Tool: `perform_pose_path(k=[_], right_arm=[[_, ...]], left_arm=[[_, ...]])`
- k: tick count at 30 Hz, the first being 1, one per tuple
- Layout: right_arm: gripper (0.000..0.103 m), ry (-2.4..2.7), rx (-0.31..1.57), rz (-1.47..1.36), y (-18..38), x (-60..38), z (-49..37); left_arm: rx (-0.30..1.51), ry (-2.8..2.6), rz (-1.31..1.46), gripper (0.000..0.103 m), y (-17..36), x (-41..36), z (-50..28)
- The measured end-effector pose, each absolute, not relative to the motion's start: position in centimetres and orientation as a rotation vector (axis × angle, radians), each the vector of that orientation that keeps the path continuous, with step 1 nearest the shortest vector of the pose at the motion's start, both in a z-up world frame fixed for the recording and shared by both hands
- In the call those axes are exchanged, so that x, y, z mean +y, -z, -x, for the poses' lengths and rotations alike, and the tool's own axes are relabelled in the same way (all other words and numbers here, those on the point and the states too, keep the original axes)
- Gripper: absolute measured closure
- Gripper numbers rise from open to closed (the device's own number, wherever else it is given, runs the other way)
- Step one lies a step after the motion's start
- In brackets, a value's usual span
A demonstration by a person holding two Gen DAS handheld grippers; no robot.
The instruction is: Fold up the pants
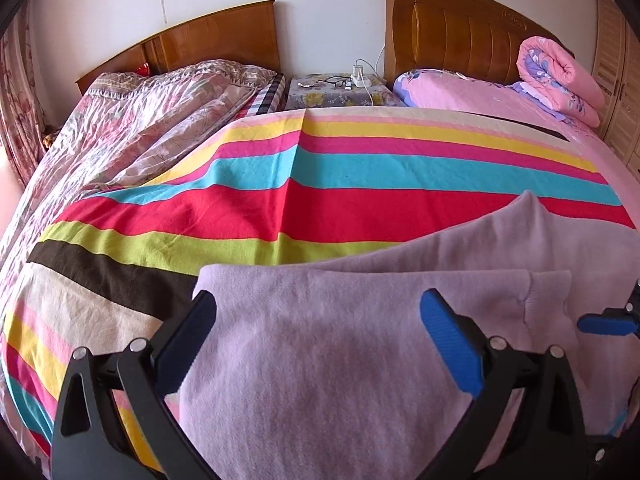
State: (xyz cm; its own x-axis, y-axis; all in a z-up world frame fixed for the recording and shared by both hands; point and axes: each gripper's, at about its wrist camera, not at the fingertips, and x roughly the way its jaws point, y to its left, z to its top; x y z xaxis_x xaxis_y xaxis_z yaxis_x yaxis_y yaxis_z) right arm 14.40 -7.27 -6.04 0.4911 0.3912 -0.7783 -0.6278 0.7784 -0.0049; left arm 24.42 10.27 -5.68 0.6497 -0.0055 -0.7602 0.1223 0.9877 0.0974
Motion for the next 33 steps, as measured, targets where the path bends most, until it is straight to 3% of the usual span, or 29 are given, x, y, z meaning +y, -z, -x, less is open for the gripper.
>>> perform_pose_path(k=[3,8,13,22,33], right_arm=[[0.023,-0.607,0.892,0.328,8.2,-7.2,-14.0],[0.022,-0.598,0.861,0.235,6.4,-10.1,-13.4],[0.019,-0.383,0.81,0.184,4.7,-18.0,-14.7],[0.014,0.015,0.982,0.026,9.6,-31.6,-19.5],[0.012,-0.011,0.897,-0.06,9.0,-32.9,-18.5]], left_arm=[[0.928,0.079,-0.091,0.001,8.4,11.4,-26.0],[0.884,0.022,-0.127,0.001,6.6,10.7,-24.8],[0.828,0.183,-0.127,0.001,4.3,5.4,-22.7],[0.85,0.258,-0.251,0.001,8.4,-0.7,-21.3],[0.867,0.278,-0.2,0.001,8.9,0.0,-21.8]])
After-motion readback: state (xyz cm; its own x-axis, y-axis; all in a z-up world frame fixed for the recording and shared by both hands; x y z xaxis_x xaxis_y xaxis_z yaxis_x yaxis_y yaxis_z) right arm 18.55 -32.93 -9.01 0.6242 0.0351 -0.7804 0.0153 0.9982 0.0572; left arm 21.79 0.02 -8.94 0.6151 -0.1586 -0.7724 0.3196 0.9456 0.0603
